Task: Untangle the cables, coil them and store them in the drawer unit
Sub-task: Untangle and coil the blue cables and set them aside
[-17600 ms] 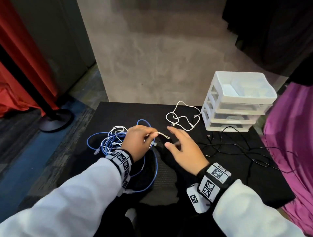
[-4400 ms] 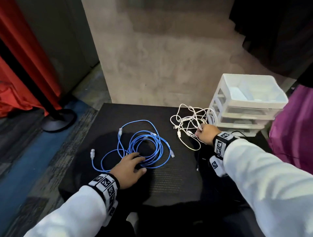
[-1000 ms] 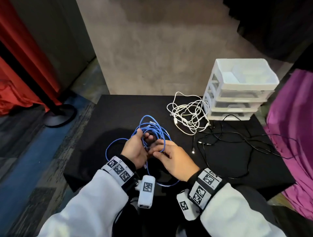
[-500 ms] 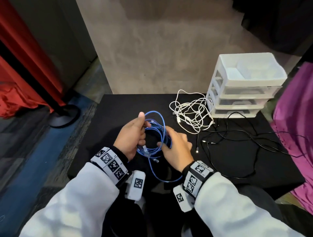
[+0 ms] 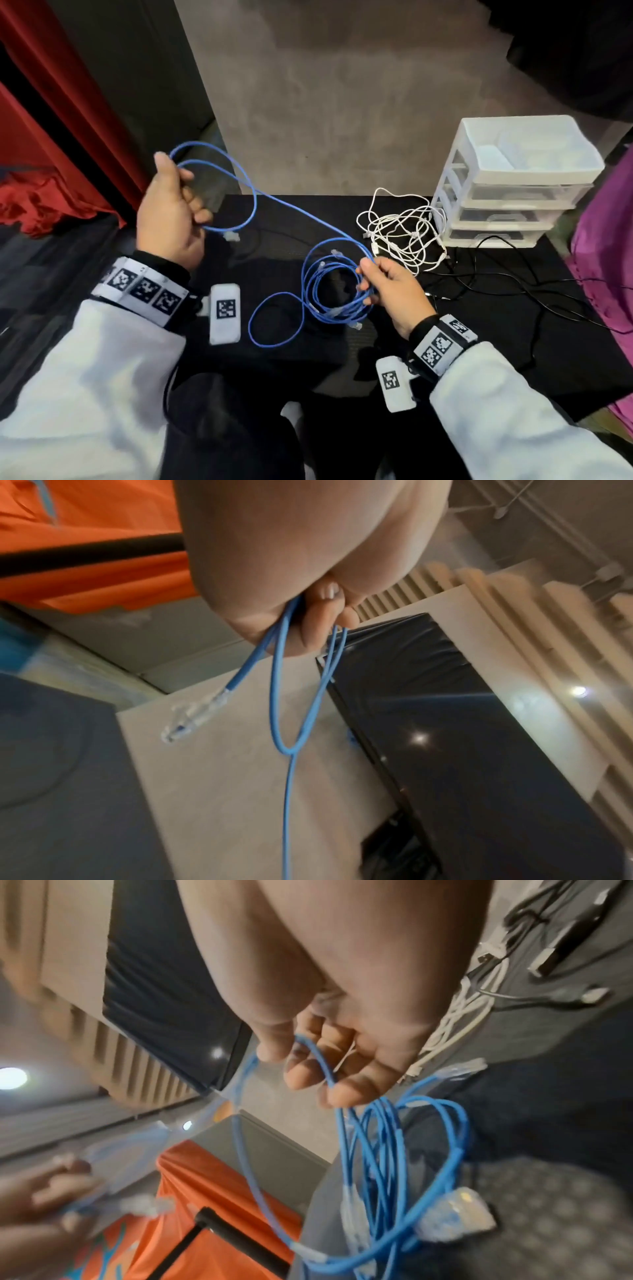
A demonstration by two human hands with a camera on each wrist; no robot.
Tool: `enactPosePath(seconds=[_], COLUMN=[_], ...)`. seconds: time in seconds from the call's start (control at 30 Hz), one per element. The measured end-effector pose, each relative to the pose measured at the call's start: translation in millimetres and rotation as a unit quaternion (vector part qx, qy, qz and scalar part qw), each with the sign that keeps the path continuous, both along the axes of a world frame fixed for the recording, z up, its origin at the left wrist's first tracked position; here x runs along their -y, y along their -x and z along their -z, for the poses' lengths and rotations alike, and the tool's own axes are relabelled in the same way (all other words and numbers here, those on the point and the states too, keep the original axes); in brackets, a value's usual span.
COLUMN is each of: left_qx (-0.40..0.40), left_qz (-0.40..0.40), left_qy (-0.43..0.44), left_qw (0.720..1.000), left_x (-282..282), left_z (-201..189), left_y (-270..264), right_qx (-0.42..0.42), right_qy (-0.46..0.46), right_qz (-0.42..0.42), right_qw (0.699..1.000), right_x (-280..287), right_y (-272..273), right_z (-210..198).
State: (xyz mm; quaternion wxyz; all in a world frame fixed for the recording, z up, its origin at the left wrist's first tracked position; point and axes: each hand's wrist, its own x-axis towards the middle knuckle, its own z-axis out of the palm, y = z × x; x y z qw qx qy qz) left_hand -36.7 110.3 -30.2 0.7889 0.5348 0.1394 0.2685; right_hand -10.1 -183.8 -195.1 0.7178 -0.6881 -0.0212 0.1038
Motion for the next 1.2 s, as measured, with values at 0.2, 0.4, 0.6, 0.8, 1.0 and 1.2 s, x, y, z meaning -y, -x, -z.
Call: enactPosePath(seconds=[0.2,0.4,0.6,0.8,1.0,1.2], left_qx=[-0.113,-0.152,-0.24,-0.171,-0.073,-0.004], left_qz=[0.034,0.096,0.218,0.184,0.107,0.023], left_qy=[-0.136,-0.147,-0.228,-0.136,-0.072,0.024], left_qw=[0.984,0.973,0.918,0.958,0.989,0.999], left_x=[39,74,89,95,48,-21], left_z=[67,85,82,65,26,-4], left_y=[18,25,26,17,-4,-4], right_qx=[0.082,0.233,0.311,0.294,0.309,0.179], right_qy=[0.026,0.177,0.259,0.277,0.35,0.32], right_qz=[-0.021,-0.056,-0.091,-0.073,-0.005,0.051], right_qw=[0.996,0.954,0.91,0.912,0.884,0.929], right_x=[-5,4,4,6,16,39], right_y=[0,13,25,27,19,12], right_z=[-35,-37,-34,-30,-20,3])
